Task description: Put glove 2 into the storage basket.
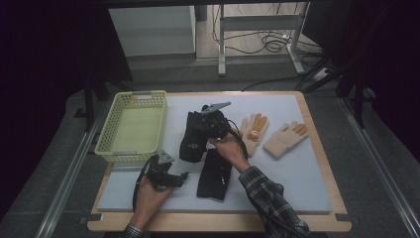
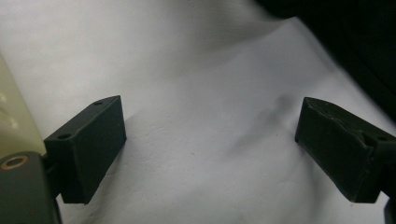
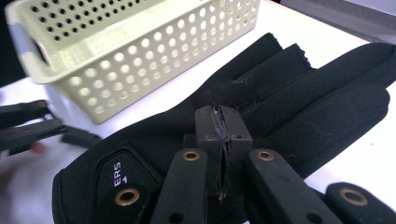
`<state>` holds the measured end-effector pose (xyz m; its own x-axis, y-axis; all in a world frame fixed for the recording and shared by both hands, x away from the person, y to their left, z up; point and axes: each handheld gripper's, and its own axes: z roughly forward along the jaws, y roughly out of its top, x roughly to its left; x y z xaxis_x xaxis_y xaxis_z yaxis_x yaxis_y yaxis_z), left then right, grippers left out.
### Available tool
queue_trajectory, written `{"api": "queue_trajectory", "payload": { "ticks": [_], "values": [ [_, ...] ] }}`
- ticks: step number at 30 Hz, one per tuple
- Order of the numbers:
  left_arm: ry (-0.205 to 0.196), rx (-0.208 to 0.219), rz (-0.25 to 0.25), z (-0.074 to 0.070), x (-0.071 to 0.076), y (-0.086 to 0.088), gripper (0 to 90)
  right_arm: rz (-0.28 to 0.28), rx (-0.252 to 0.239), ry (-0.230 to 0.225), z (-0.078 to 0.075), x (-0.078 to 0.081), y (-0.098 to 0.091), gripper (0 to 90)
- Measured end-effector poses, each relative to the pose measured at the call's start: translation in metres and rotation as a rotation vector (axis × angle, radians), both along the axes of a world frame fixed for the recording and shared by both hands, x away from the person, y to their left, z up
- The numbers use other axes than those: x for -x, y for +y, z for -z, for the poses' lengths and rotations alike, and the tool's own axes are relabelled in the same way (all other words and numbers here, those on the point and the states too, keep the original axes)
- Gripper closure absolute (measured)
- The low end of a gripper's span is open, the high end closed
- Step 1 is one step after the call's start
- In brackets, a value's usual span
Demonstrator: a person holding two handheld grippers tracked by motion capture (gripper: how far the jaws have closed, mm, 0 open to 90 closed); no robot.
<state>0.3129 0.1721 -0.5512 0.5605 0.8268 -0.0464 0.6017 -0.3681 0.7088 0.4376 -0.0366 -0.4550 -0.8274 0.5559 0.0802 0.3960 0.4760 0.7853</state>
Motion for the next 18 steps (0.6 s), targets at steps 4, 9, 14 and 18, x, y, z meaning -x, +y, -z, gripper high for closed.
{"api": "queue_trajectory", "payload": {
  "ticks": [4, 9, 14, 18],
  "values": [
    [0.0, -0.003, 0.001, 0.0, 0.0, 0.0, 8.6, -0.007, -0.025, 0.012, -0.01, 0.013, -0.013, 87.1],
    [-0.002, 0.002, -0.003, 0.0, 0.0, 0.0, 8.6, -0.009, -0.026, 0.026, -0.02, 0.039, -0.031, 87.1],
    [-0.002, 0.003, -0.004, 0.0, 0.0, 0.0, 8.6, -0.002, -0.013, 0.035, -0.021, 0.063, -0.046, 87.1],
    [0.0, 0.005, -0.004, 0.0, 0.0, -0.001, 8.6, 0.005, -0.004, 0.05, -0.016, 0.08, -0.057, 87.0]
  ]
}}
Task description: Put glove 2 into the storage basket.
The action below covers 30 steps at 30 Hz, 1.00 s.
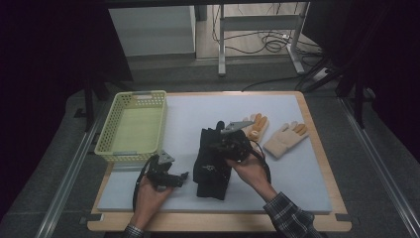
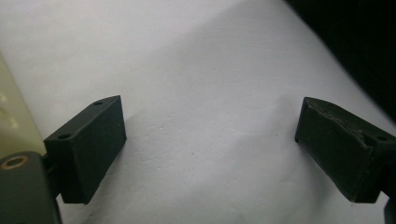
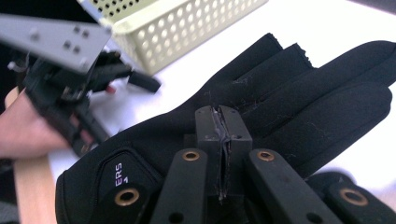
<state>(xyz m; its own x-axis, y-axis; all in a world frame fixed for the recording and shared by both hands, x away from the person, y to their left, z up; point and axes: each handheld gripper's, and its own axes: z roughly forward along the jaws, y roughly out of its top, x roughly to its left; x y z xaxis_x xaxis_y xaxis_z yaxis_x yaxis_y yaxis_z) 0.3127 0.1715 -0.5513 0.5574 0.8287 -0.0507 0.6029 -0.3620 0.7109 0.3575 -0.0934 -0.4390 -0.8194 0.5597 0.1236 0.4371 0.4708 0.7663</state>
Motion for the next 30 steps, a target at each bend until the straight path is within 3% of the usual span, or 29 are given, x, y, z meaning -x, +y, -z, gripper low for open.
{"api": "queue_trajectory", "payload": {
  "ticks": [5, 11, 14, 19, 22, 25, 30],
  "values": [
    [-0.001, -0.001, -0.001, 0.0, 0.0, 0.0, 8.6, 0.015, 0.028, 0.015, 0.014, 0.015, -0.008, 87.0],
    [-0.001, -0.002, -0.001, 0.0, 0.0, 0.0, 8.6, 0.059, 0.055, 0.027, 0.043, 0.015, -0.012, 86.9],
    [-0.002, -0.001, -0.002, 0.0, 0.0, 0.0, 8.6, 0.077, 0.103, -0.002, 0.054, 0.017, -0.011, 86.7],
    [-0.002, -0.002, -0.002, 0.0, 0.0, 0.0, 8.6, 0.073, 0.122, -0.02, 0.069, 0.02, -0.009, 82.1],
    [-0.001, -0.001, -0.002, 0.0, 0.0, 0.0, 8.6, 0.057, 0.107, -0.013, 0.07, 0.019, -0.009, 71.8],
    [0.001, 0.0, -0.001, 0.0, 0.0, 0.0, 8.5, 0.059, 0.1, -0.035, 0.063, 0.019, -0.012, 64.8],
    [0.004, -0.005, 0.011, -0.001, 0.0, 0.0, 6.4, 0.071, 0.085, -0.065, 0.052, 0.017, -0.03, 63.1]
  ]
}}
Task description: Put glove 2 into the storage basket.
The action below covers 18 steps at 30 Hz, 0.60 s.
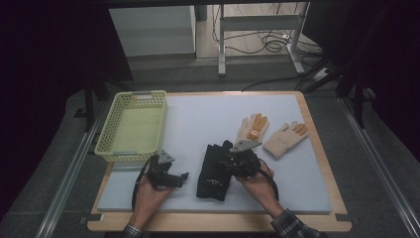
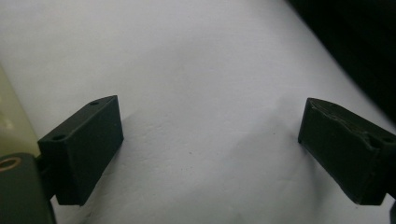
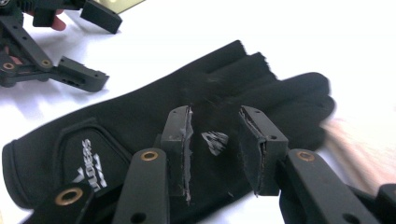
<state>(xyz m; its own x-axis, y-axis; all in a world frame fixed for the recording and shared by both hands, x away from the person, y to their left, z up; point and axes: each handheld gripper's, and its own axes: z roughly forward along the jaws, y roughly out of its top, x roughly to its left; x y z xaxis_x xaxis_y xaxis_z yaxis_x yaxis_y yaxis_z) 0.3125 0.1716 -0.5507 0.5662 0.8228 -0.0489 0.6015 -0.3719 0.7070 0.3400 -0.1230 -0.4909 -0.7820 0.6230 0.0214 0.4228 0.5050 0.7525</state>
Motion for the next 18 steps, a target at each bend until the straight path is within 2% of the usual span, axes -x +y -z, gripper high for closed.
{"api": "queue_trajectory", "payload": {
  "ticks": [2, 5, 8, 13, 14, 16, 18],
  "values": [
    [-0.004, -0.011, 0.001, 0.0, 0.002, 0.0, 5.5, 0.003, -0.003, -0.002, 0.0, 0.0, -0.009, 67.1],
    [-0.001, -0.014, -0.007, 0.0, 0.005, 0.005, 4.6, -0.009, -0.016, 0.019, 0.005, 0.004, -0.024, 80.9],
    [0.011, -0.017, -0.021, 0.0, 0.006, 0.014, 4.1, -0.014, -0.021, 0.035, 0.012, 0.009, -0.033, 87.1],
    [0.003, -0.025, -0.033, 0.001, 0.009, 0.025, 2.9, -0.052, -0.029, 0.034, 0.026, 0.024, -0.042, 88.4],
    [0.014, -0.017, -0.024, 0.001, 0.009, 0.027, 3.0, -0.057, -0.031, 0.035, 0.028, 0.027, -0.043, 88.4],
    [0.005, -0.021, -0.002, 0.001, 0.009, 0.03, 3.7, -0.08, -0.04, 0.039, 0.032, 0.031, -0.043, 88.4],
    [0.013, -0.013, 0.011, 0.002, 0.008, 0.035, 3.5, -0.099, -0.044, 0.051, 0.036, 0.035, -0.04, 88.4]
  ]
}}
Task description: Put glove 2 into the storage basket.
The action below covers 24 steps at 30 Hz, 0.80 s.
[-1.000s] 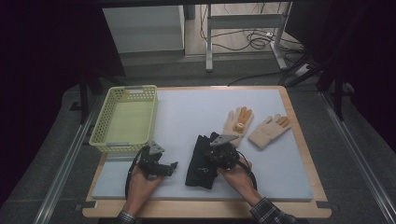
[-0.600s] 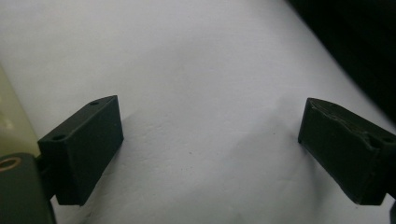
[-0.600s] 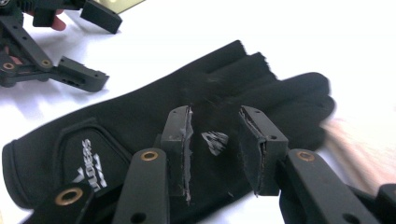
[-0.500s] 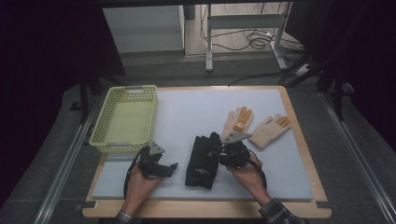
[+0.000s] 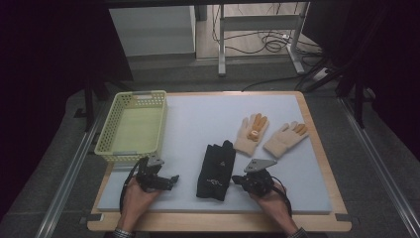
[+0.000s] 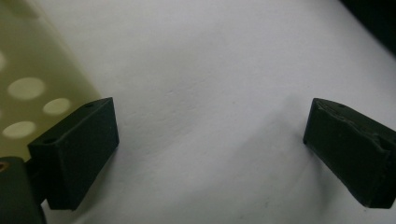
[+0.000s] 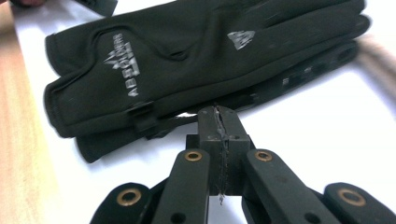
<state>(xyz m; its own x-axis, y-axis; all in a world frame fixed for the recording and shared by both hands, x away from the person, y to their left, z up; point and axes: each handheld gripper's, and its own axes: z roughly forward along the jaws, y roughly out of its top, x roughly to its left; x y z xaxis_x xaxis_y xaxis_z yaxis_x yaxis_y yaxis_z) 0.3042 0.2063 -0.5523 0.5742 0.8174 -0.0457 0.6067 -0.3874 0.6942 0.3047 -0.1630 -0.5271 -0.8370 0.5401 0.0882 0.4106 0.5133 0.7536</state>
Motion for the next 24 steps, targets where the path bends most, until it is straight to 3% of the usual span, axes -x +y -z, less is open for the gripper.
{"api": "queue_trajectory", "payload": {
  "ticks": [9, 14, 24],
  "values": [
    [-0.001, 0.001, 0.029, 0.0, 0.001, 0.006, 4.2, -0.039, 0.016, 0.013, 0.009, 0.001, 0.022, 88.5],
    [-0.002, 0.003, 0.027, 0.001, 0.001, 0.006, 4.2, -0.029, 0.012, 0.027, 0.009, -0.002, 0.034, 88.4],
    [-0.002, 0.003, 0.028, 0.0, 0.001, 0.006, 4.5, -0.024, 0.031, -0.004, 0.011, -0.014, 0.062, 88.2]
  ]
}}
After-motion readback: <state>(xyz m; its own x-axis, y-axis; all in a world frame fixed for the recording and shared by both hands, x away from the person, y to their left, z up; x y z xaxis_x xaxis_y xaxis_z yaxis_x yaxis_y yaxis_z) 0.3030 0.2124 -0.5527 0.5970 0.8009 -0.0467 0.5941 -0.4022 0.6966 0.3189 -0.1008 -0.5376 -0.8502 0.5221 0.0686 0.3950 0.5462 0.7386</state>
